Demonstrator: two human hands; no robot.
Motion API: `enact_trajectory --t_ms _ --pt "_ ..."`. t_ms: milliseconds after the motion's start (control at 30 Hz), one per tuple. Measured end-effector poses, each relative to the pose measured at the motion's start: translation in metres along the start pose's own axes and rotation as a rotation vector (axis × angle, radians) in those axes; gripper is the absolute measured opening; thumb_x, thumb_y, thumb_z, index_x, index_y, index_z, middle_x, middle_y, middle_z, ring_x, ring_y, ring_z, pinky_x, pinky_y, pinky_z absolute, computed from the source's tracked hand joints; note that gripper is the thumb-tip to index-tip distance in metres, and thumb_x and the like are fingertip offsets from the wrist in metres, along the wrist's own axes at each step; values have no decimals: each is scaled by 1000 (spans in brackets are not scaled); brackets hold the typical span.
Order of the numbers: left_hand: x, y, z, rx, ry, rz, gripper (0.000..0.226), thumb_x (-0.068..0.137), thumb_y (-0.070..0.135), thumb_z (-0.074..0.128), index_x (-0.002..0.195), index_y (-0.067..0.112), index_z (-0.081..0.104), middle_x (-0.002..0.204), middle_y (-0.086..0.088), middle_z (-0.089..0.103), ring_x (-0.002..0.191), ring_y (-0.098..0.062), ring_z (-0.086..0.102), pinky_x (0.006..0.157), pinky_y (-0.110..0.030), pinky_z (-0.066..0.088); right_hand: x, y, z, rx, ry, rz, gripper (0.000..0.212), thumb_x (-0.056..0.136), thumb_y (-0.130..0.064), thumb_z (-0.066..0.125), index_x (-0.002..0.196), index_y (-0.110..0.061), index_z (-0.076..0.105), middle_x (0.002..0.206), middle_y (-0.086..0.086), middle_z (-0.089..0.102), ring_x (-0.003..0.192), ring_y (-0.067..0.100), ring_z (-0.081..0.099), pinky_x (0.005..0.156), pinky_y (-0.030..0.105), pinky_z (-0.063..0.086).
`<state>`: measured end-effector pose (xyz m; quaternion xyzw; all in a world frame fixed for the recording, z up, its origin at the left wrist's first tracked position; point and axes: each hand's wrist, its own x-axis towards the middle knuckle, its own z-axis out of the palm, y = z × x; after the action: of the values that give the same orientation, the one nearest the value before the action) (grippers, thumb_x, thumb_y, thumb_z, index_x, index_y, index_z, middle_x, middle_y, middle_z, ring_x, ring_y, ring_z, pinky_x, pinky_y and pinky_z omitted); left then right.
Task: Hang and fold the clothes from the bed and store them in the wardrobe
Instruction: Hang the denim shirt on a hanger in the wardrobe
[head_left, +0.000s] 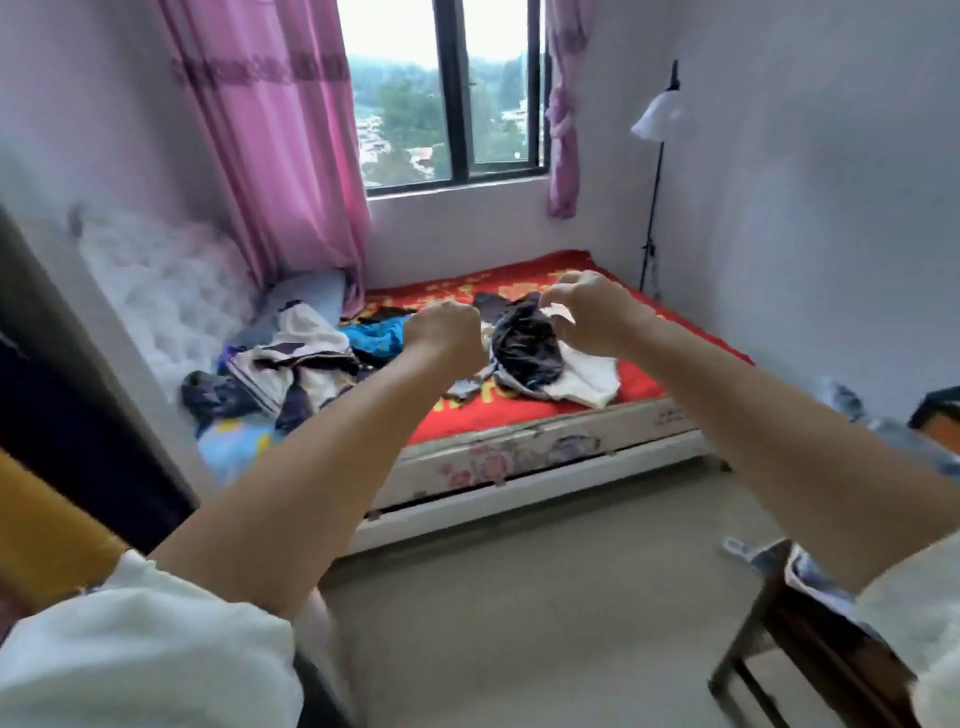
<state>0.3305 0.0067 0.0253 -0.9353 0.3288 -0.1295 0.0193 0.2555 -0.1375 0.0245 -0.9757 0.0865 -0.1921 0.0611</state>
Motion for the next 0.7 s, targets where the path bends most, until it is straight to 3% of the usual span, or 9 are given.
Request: enact_trajectory --t_ms 233,400,533,633,700 --pt "76 193 55 -152 -74 279 29 91 23 43 109 9 61 118 -10 58 107 -28 54 67 -30 37 -62 193 -12 -14 -56 232 29 89 -10 51 115 -3 62 117 16 60 109 29 54 93 32 42" --pt "95 272 83 -186 -185 470 25 91 21 43 103 11 62 107 -8 62 96 -25 58 62 -30 41 -103 272 -16 71 -84 376 25 90 -9 51 110 -1 64 111 13 64 104 25 56 85 24 36" --pt "101 324 107 -230 -359 677 29 92 26 45 112 11 60 112 -6 59 102 -26 56 79 -33 50 -146 324 -9 89 -256 549 27 92 -11 48 114 -3 62 116 12 62 108 25 55 87 24 35" --pt "114 360 134 -312 -491 792 34 91 31 51 117 10 56 117 -8 59 108 -27 54 85 -32 46 -174 354 1 85 -356 668 37 93 -17 51 128 -9 51 131 8 51 120 19 46 93 17 30" --pt "119 384 152 -391 -586 848 42 90 36 56 121 8 53 119 -9 58 110 -26 53 86 -29 41 -191 370 10 104 -441 727 49 90 -22 55 137 -16 41 142 5 39 129 18 38 102 21 26"
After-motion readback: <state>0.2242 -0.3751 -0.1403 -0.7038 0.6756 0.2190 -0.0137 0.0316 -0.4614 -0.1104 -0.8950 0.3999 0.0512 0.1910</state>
